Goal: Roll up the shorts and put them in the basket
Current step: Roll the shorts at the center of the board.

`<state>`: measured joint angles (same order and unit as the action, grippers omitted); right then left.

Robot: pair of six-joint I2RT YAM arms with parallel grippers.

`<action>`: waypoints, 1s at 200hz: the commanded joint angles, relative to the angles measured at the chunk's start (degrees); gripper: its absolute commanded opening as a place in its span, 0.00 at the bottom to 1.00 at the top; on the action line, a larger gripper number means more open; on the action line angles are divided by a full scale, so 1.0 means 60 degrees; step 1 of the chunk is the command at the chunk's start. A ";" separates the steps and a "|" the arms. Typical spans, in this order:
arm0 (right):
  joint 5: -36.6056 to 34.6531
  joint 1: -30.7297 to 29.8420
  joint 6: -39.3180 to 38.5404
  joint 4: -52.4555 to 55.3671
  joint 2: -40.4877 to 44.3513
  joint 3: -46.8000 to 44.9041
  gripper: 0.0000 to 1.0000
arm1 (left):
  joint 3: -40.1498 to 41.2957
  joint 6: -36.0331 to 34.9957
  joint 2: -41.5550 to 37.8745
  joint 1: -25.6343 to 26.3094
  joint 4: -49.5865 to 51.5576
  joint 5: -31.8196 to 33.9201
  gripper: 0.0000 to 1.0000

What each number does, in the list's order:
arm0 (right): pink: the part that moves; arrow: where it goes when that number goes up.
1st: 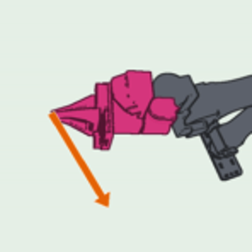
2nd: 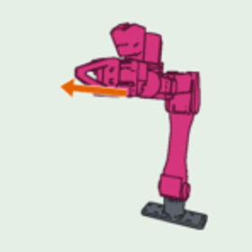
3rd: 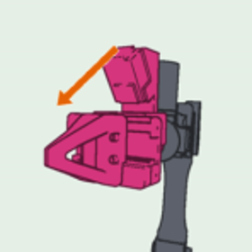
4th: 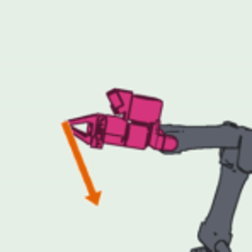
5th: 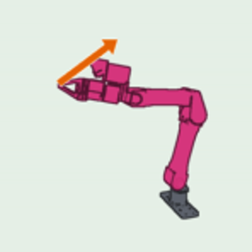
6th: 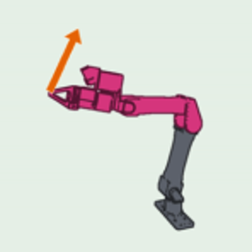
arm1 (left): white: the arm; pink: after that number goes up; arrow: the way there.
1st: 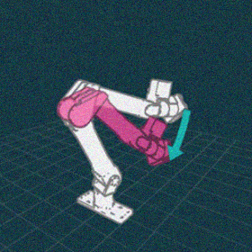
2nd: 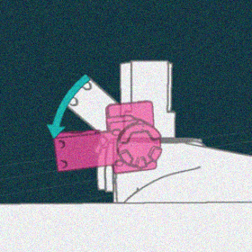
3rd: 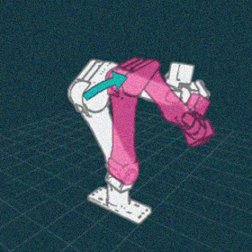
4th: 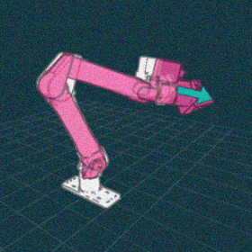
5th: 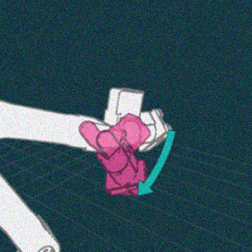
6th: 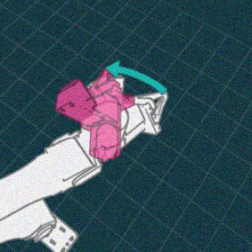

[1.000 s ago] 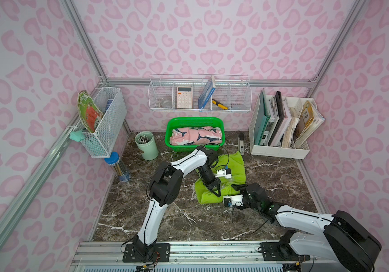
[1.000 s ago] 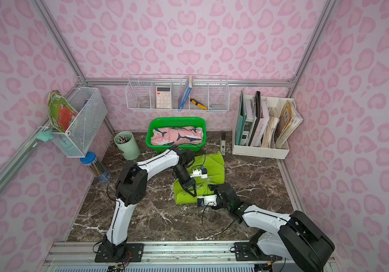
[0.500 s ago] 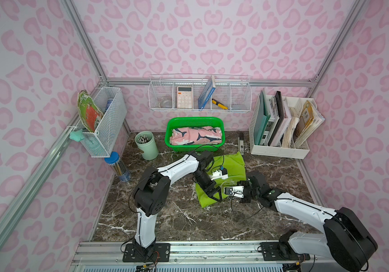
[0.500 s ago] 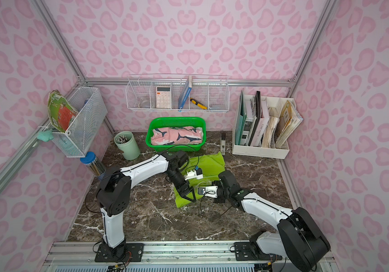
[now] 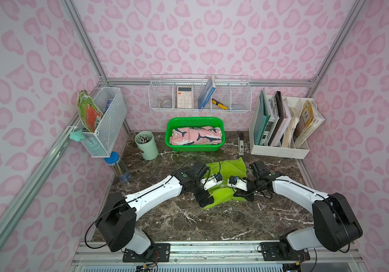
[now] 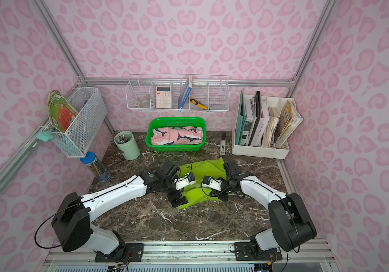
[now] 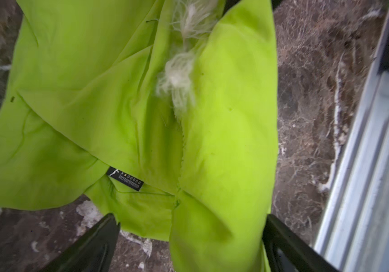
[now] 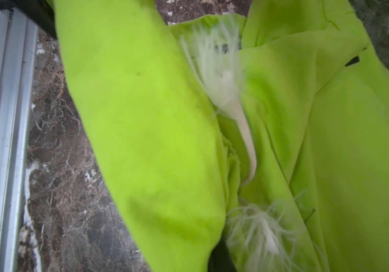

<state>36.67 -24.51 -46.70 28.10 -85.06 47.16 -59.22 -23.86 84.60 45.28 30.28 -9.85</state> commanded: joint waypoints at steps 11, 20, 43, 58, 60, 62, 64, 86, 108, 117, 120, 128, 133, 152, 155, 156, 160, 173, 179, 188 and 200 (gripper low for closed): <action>0.1071 0.0013 0.0185 0.1600 -0.1089 0.0865 0.00 | 0.0900 -0.1333 -0.0535 0.1060 -0.2157 0.2826 0.99; 0.1134 0.0014 0.0230 0.1740 -0.1376 0.1076 0.00 | 0.1183 -0.1601 -0.0681 0.1291 -0.2596 0.3209 0.99; 0.1152 0.0014 0.0258 0.1942 -0.1796 0.1292 0.00 | 0.1351 -0.1708 -0.0801 0.1588 -0.3085 0.3507 0.99; 0.1166 0.0013 0.0254 0.1982 -0.1934 0.1339 0.00 | 0.1439 -0.1987 -0.0531 0.1751 -0.3281 0.3543 0.99; 0.1169 0.0013 0.0261 0.1982 -0.1951 0.1358 0.00 | 0.1456 -0.2034 -0.0468 0.1791 -0.3317 0.3574 0.99; 0.1169 0.0013 0.0285 0.1986 -0.1963 0.1366 0.00 | 0.1475 -0.2061 -0.0405 0.1816 -0.3366 0.3639 0.99; 0.1177 0.0024 0.0294 0.1983 -0.1984 0.1368 0.00 | 0.1498 -0.2118 -0.0349 0.1855 -0.3415 0.3697 0.99; 0.1273 0.0076 0.0424 0.2004 -0.2218 0.1590 0.00 | 0.1665 -0.2425 0.0284 0.2261 -0.4204 0.4093 0.99; 0.1535 0.0262 0.0491 0.2159 -0.2557 0.1901 0.00 | 0.1972 -0.2498 0.0674 0.2414 -0.4980 0.4144 0.99; 0.1549 0.0248 0.0370 0.2251 -0.2633 0.1975 0.00 | 0.2054 -0.2512 0.0851 0.2415 -0.5069 0.4200 0.99; 0.1558 0.0248 0.0340 0.2267 -0.2638 0.1992 0.00 | 0.2085 -0.2526 0.0918 0.2415 -0.5063 0.4255 0.99; 0.1617 0.0262 0.0291 0.2261 -0.2624 0.1991 0.00 | 0.2145 -0.2493 0.1053 0.2413 -0.5511 0.4381 0.99; 0.1648 0.0235 0.0250 0.2247 -0.2595 0.1971 0.00 | 0.2161 -0.2498 0.1148 0.2400 -0.5570 0.4409 0.99; 0.1652 0.0255 0.0164 0.2190 -0.2473 0.1808 0.00 | 0.2142 -0.2473 0.1455 0.2316 -0.5677 0.4390 0.99; 0.1658 0.0249 0.0147 0.2175 -0.2456 0.1788 0.00 | 0.2139 -0.2459 0.1510 0.2278 -0.5677 0.4371 0.99; 0.1663 0.0248 0.0142 0.2181 -0.2446 0.1777 0.00 | 0.2137 -0.2449 0.1527 0.2266 -0.5684 0.4368 0.99; 0.1658 0.0243 0.0117 0.2162 -0.2423 0.1749 0.00 | 0.2126 -0.2414 0.1592 0.2236 -0.5678 0.4342 0.99; 0.1707 0.0248 0.0077 0.2053 -0.2299 0.1626 0.00 | 0.2042 -0.2147 0.1776 0.2086 -0.5556 0.4220 0.96; 0.1697 0.0248 0.0124 0.1958 -0.2238 0.1571 0.00 | 0.1941 -0.1957 0.1843 0.1998 -0.5362 0.4062 0.93; 0.1688 0.0259 0.0182 0.1841 -0.2165 0.1517 0.00 | 0.1799 -0.1754 0.1926 0.1905 -0.5194 0.3884 0.86; 0.1699 0.0293 0.0202 0.1699 -0.2024 0.1445 0.03 | 0.1699 -0.1644 0.1991 0.1837 -0.4744 0.3703 0.69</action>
<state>45.76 -22.92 -45.47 38.87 -98.35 56.51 -47.92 -36.86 95.74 57.01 -1.83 15.75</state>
